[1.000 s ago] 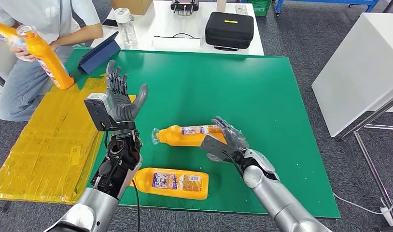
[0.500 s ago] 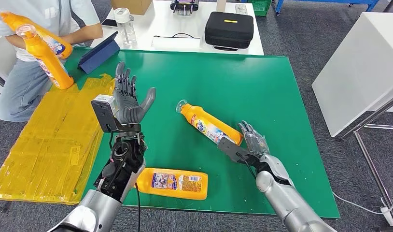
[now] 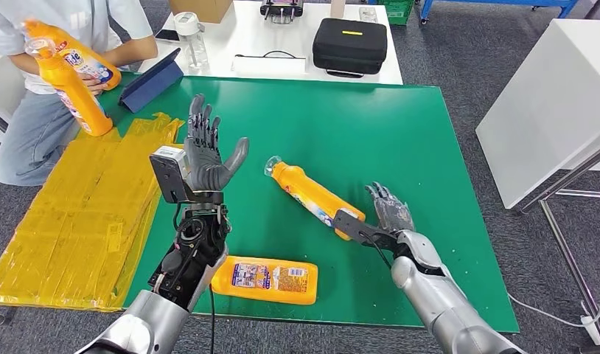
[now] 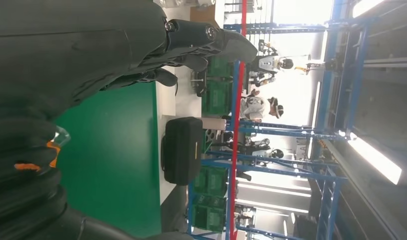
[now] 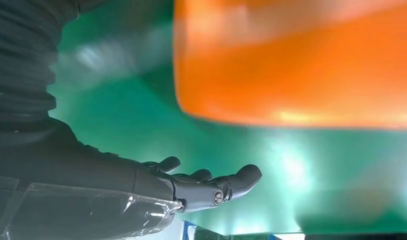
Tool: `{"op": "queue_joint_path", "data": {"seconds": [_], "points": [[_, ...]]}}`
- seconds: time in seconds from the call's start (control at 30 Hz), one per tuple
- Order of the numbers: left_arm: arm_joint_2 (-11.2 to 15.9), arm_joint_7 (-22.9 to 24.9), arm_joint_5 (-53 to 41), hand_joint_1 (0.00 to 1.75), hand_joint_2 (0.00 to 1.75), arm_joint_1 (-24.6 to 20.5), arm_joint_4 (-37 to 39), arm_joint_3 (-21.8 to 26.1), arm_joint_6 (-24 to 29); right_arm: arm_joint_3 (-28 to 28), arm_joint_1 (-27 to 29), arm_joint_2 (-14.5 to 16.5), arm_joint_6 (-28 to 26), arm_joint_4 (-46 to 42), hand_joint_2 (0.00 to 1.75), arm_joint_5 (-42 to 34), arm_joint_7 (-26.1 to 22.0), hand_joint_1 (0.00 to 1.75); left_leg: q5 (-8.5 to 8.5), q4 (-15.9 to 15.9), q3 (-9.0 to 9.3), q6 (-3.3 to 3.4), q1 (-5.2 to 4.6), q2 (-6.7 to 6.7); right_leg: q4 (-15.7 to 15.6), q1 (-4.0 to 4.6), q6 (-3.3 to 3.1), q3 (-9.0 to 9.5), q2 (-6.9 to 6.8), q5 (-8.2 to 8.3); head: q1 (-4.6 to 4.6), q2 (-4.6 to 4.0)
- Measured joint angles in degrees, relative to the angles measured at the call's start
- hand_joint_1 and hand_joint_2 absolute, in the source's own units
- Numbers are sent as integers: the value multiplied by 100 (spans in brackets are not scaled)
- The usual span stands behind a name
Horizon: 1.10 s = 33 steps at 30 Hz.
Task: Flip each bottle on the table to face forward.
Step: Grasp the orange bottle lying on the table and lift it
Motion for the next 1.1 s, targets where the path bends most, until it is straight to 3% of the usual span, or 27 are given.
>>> {"op": "queue_joint_path", "data": {"seconds": [0.13,0.37,0.63,0.83,1.1], "points": [[1,0,-9,0,175,1,12,2,-52,-291,-24,89,250,-188,175,-359,-422,0,0,0,0,0,0,1,0,-1,0,0,0,0,-1,0],[2,-3,-19,0,175,1,41,3,-62,-525,-47,170,422,-432,175,-588,-625,0,0,0,-1,0,0,-1,0,-1,0,-1,-1,-1,-1,-1],[2,-68,65,0,175,-7,136,3,-25,-611,-39,297,1648,-1146,175,-2454,-1438,0,0,0,0,0,0,-1,0,0,0,-2,0,0,-2,0],[0,-72,152,0,175,-41,226,-13,42,-522,-57,348,1727,-1746,175,-3244,-1334,0,0,0,0,0,1,1,0,0,0,-2,0,0,-2,-1],[0,-74,198,0,175,-47,236,-44,56,-491,-69,364,1482,-1867,175,-3420,-1176,0,0,0,0,0,1,0,0,-2,0,-2,0,0,-1,0]]}}
